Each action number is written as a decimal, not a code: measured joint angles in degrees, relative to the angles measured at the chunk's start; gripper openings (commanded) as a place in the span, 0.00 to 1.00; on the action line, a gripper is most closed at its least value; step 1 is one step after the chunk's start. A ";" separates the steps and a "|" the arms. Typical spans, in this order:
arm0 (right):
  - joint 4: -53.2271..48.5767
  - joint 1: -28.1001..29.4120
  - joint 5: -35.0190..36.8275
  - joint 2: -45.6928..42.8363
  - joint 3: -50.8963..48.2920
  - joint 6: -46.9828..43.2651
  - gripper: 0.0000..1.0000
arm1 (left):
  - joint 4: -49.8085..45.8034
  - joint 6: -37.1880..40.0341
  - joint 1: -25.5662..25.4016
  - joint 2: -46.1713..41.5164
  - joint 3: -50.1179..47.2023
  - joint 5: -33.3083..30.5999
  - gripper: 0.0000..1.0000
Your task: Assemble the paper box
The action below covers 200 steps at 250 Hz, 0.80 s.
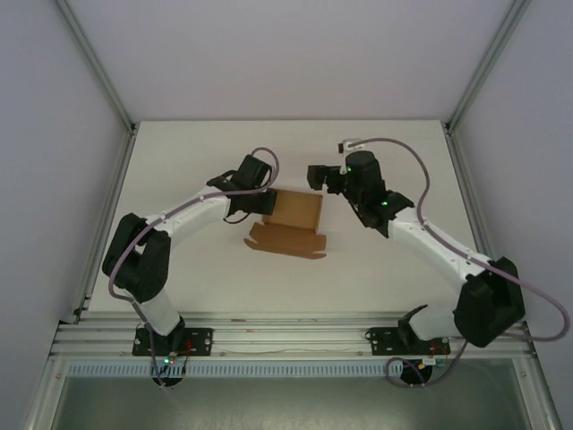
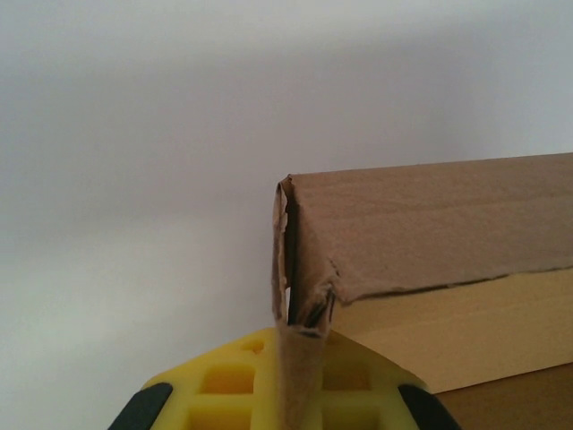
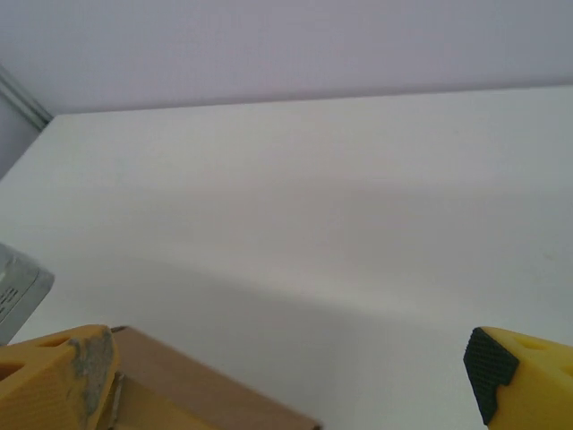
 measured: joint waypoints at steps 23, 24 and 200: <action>-4.74 -0.70 1.25 -1.84 -1.09 1.20 1.00 | -6.51 0.13 -0.09 2.08 0.20 -0.02 0.00; -4.90 -0.72 1.29 -1.88 -1.16 1.25 1.00 | -6.73 0.15 -0.09 2.16 0.20 -0.02 0.00; -11.61 -6.16 7.30 -2.78 -5.51 3.43 1.00 | -18.47 1.22 -11.58 23.08 14.01 -33.05 0.00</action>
